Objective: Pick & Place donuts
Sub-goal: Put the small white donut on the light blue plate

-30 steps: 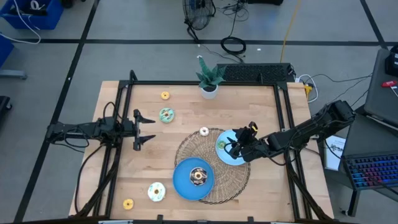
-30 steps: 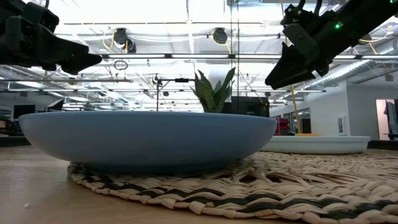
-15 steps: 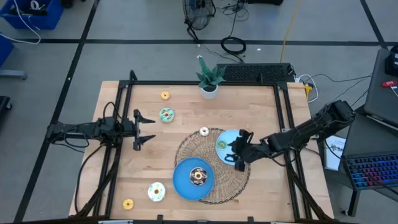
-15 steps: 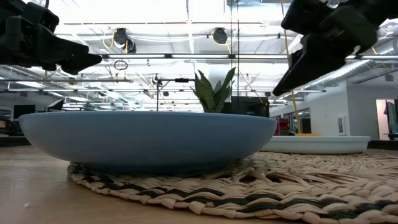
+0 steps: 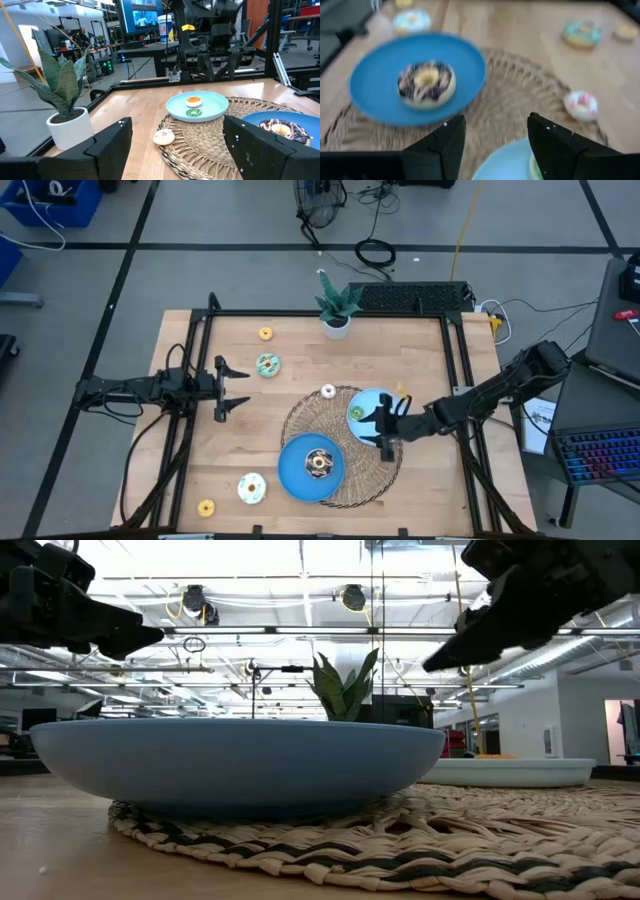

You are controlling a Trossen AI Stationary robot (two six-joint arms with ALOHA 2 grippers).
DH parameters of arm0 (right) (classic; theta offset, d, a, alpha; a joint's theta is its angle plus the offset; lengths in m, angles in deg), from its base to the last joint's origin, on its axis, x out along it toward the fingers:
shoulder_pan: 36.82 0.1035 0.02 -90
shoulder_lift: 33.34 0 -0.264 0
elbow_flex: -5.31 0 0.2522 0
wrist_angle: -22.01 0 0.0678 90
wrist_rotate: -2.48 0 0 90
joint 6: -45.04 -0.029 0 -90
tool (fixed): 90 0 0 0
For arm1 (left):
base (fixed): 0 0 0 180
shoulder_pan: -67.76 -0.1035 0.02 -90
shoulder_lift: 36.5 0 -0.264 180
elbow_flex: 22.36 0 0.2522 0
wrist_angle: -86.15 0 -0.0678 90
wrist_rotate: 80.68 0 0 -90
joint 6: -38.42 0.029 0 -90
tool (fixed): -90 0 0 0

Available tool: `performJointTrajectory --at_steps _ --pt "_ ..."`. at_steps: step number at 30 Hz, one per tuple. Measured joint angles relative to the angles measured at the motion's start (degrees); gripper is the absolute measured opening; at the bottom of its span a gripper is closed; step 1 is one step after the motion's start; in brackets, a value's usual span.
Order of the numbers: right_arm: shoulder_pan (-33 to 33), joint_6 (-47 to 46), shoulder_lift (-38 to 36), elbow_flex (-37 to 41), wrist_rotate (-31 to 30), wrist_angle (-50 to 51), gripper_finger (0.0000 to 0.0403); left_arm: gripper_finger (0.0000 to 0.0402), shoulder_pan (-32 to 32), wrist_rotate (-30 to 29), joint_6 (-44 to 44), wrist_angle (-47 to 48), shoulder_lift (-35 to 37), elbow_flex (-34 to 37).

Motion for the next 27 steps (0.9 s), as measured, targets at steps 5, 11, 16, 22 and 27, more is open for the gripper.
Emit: performJointTrajectory --at_steps 5,11,16,22,27 --pt "-2.89 1.81 0.00 5.37 -0.11 -15.61 0.0196 0.0306 0.01 0.00 0.02 0.00 0.00 0.02" --pt "-7.18 -1.12 0.02 6.97 -0.25 -22.57 0.0196 0.0306 0.02 0.00 0.01 0.00 0.00 0.02" --pt "-10.43 5.97 0.91 1.81 0.03 -22.10 0.0196 0.0306 0.00 0.00 0.00 0.00 0.00 0.01" --pt "-18.02 11.65 3.72 -12.32 0.47 2.82 0.0196 0.0306 0.02 0.00 0.00 0.00 -0.02 0.02" --pt "-25.33 8.88 10.11 -19.09 11.20 13.02 0.0215 0.0306 0.00 0.00 0.00 -0.02 0.00 0.02"
